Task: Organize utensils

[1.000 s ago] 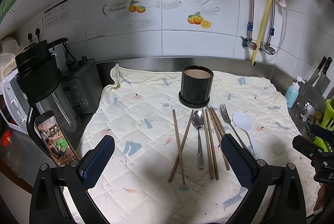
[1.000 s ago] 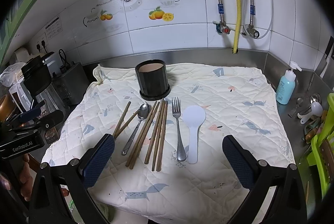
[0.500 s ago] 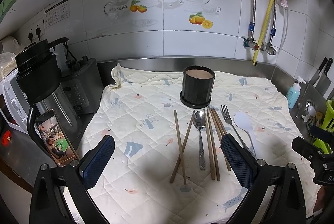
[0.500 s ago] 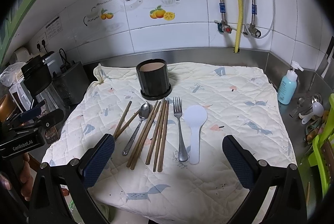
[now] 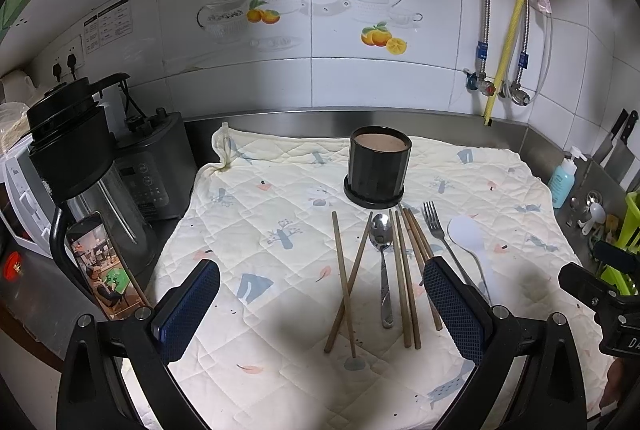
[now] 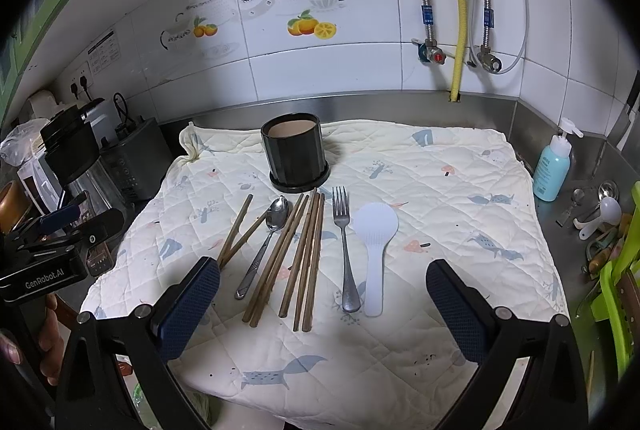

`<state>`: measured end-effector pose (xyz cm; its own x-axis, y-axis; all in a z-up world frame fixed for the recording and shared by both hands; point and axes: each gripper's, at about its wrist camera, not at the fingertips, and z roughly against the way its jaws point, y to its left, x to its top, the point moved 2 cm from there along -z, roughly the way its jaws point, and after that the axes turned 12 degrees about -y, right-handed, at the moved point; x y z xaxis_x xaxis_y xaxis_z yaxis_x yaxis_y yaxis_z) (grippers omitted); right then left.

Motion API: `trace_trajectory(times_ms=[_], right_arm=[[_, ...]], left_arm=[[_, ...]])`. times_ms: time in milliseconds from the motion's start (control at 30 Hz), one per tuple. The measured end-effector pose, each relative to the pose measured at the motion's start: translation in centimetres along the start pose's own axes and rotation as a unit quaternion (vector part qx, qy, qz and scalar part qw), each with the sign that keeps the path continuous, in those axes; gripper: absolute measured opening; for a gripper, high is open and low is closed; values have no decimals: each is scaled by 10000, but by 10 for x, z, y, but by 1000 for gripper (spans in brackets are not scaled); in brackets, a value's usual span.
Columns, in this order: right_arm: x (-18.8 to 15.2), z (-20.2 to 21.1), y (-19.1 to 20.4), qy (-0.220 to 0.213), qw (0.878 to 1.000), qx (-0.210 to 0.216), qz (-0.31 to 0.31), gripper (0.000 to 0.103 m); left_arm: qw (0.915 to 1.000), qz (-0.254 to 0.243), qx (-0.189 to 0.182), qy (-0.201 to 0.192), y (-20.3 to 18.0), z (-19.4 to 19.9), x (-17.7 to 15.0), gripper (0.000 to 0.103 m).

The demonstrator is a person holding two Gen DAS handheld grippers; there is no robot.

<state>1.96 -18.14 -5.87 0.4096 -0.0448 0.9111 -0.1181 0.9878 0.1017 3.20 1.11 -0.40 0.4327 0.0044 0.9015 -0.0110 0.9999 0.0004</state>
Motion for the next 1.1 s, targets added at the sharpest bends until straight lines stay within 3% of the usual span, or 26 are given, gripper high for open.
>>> trace_trajectory(times_ms=[433, 800, 1100], right_arm=[[-1, -9, -6, 114, 9999, 0, -19, 103], [1, -32, -16, 311, 9995, 7, -22, 103], [0, -59, -22, 505, 9987, 52, -38, 103]], left_arm=[[10000, -28, -72, 62, -5, -13, 4, 103], [9992, -50, -254, 318, -5, -48, 5, 103], [9985, 28, -198, 515, -1, -88, 5, 100]])
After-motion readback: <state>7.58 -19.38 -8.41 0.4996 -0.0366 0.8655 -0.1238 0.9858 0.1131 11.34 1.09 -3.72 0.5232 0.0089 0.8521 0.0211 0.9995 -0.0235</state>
